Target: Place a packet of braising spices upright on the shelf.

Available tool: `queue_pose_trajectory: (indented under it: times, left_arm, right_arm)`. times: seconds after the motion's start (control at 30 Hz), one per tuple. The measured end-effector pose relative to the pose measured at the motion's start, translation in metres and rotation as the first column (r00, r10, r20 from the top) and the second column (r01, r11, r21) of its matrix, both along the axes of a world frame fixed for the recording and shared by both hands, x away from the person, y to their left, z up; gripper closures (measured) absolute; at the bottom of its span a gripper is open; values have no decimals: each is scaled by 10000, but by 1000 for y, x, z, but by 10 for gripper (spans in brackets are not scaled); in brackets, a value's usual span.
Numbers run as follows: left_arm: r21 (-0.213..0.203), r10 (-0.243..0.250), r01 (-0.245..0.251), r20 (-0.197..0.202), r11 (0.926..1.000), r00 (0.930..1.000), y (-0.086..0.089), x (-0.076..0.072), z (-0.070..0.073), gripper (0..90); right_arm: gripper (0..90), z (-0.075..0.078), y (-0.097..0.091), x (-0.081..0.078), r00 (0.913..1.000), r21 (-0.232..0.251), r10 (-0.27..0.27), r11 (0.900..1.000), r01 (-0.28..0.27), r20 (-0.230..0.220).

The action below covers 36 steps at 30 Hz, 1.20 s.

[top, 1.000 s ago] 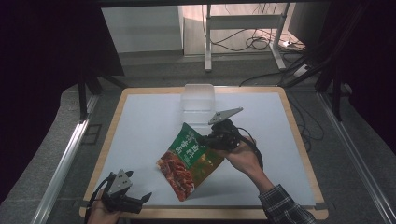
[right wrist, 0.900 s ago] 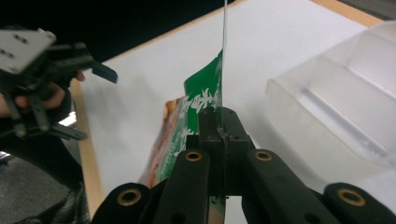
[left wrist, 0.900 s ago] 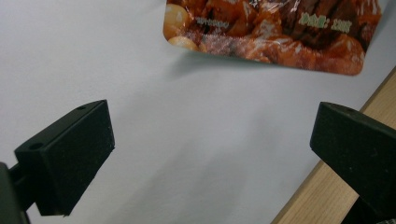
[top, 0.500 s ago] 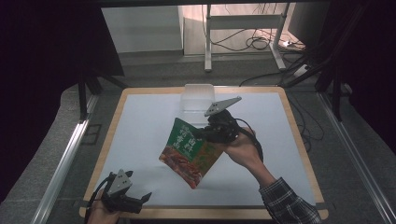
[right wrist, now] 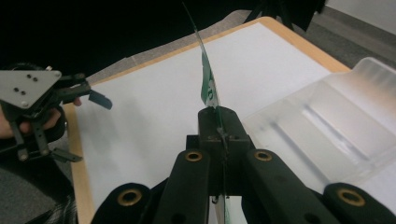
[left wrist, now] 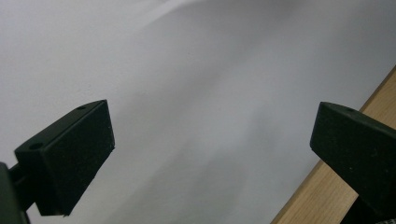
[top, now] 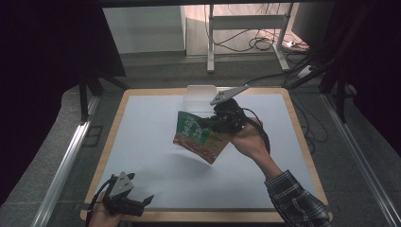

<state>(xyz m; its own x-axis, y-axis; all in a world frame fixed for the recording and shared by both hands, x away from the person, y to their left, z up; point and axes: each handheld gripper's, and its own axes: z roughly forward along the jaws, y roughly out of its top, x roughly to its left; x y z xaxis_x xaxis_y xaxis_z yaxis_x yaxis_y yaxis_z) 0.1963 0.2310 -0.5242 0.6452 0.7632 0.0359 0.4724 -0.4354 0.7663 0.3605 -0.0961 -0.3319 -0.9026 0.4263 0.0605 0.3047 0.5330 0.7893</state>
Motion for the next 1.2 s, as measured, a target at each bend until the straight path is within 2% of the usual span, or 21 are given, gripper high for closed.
queue_pose_trajectory:
  times: [0.27,0.37,0.73,1.2]
  left_arm:
    - [-2,-3,3,-20,10000,10000,0,0,0,0]
    - [-4,10,-10,-27,10000,10000,0,0,0,0]
    - [-12,3,-3,-57,10000,10000,0,1,0,0]
    - [-43,-5,5,-94,10000,10000,0,1,0,0]
  right_arm:
    - [891,15,-8,15,9995,276,6,9996,3,-326]
    - [891,23,-7,19,9995,342,64,9994,-53,-306]
    - [891,51,-3,42,9997,276,-237,9993,238,-71]
    - [891,83,4,69,9976,554,-632,9966,615,288]
